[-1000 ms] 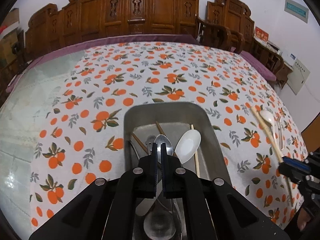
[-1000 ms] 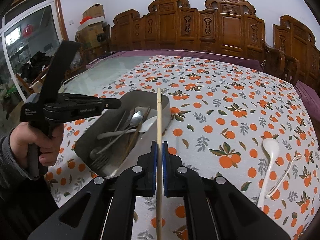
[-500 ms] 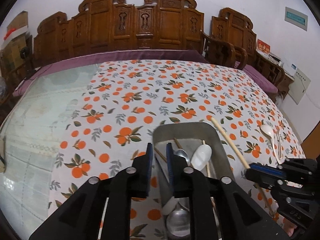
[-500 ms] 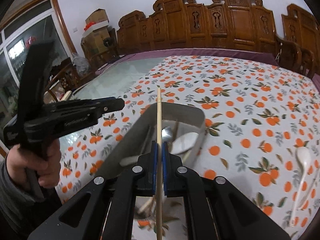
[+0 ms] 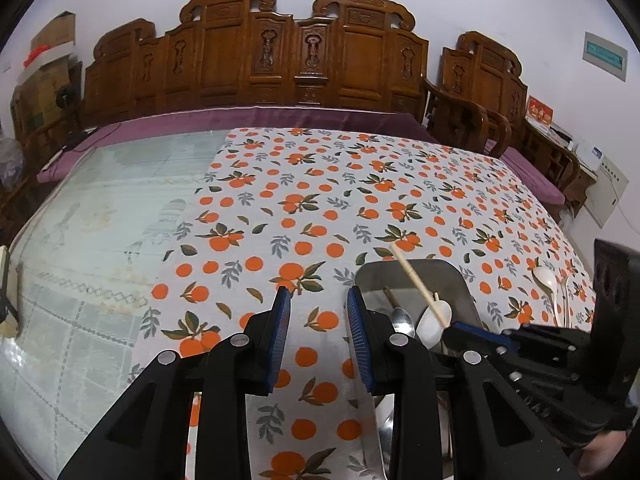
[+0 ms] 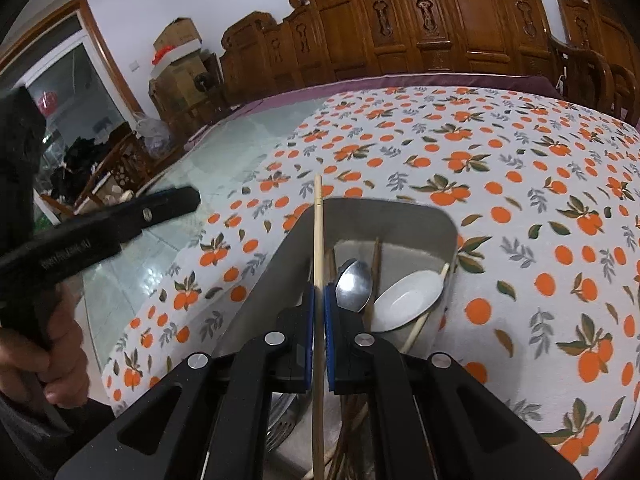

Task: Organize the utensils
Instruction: 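Lower the light wooden chopstick into the tray and open the right tool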

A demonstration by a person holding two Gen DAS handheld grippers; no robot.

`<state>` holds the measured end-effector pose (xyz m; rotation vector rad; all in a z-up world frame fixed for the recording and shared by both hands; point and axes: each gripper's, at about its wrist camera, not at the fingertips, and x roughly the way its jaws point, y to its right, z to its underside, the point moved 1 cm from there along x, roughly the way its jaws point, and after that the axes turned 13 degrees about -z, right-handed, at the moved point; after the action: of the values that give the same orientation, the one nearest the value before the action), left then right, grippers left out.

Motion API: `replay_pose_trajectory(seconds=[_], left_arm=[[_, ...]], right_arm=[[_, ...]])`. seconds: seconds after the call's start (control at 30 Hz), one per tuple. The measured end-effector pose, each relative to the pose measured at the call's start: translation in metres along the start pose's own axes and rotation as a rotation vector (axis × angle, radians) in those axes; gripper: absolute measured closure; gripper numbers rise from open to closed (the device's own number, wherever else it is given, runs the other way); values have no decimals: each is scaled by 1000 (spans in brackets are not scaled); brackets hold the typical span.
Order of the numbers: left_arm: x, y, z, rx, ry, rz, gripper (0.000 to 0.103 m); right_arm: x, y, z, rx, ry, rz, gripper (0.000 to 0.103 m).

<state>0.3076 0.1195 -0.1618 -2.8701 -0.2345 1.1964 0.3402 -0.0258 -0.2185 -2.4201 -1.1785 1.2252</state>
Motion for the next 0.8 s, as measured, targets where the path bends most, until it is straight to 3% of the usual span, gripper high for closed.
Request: replay_pose_trajectory(seconds=[0.47, 0.6, 0.8], left_arm=[[0, 4, 1, 15, -1, -3, 74], [-2, 10, 1, 23, 3, -2, 74], [-6, 26, 2, 33, 9, 23, 66]], right_arm=[[-3, -2, 4, -36, -6, 0, 95], [-18, 1, 3, -50, 6, 2, 95], [-65, 17, 5, -113, 27, 90, 95]])
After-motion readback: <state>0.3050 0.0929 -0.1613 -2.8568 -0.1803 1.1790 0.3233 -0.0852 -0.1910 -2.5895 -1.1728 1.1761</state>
